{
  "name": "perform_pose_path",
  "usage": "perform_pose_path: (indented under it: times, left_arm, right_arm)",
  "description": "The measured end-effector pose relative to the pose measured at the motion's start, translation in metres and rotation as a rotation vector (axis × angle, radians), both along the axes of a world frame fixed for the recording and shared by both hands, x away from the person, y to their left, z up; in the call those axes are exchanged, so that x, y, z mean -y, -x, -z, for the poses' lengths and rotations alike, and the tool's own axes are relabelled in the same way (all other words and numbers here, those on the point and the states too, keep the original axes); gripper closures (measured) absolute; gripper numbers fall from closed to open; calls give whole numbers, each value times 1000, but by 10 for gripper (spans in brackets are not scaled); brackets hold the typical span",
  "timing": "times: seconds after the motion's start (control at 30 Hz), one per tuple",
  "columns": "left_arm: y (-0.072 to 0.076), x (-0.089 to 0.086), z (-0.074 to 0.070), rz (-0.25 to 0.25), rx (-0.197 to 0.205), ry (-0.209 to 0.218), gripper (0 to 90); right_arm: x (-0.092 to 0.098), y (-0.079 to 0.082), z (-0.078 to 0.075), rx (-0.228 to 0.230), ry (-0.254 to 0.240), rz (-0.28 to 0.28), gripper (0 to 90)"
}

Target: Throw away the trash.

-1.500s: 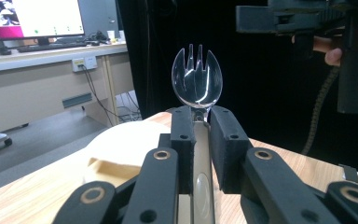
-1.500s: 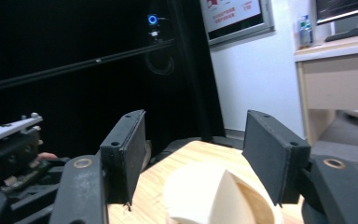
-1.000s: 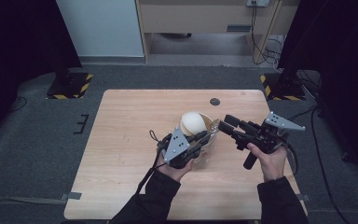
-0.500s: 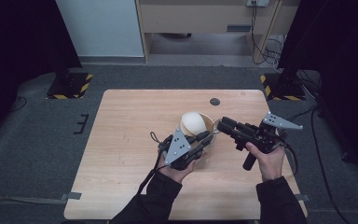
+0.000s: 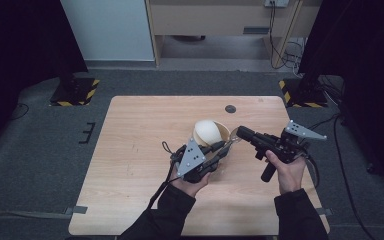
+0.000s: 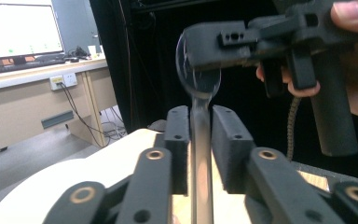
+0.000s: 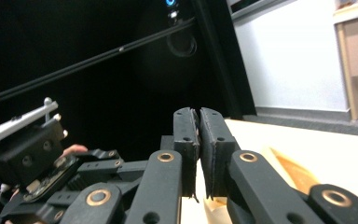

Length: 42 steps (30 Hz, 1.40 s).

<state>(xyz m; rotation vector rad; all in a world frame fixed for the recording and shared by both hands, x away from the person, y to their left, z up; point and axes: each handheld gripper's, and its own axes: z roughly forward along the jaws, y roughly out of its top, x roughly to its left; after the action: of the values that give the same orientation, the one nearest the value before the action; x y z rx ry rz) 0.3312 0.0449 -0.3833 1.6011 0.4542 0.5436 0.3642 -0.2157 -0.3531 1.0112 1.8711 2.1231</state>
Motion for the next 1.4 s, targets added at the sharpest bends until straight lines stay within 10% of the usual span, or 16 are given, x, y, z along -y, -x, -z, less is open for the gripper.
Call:
perform_pose_path:
  times: [0.33, 0.77, 1.03, 1.4]
  left_arm:
    - [2, -58, 13, -81, -85, -57, 566]
    - [6, -165, 66, -276, -304, -174, 341]
    - [-5, -193, 91, -360, -448, -167, 277]
    - [-14, -200, 97, -375, -462, -167, 279]
  right_arm:
    - [21, -1, -9, 82, 13, 118, 860]
    - [17, -19, -16, 162, 123, 248, 858]
    - [9, -33, -13, 191, 197, 316, 857]
    - [-14, -48, -5, 227, 329, 347, 856]
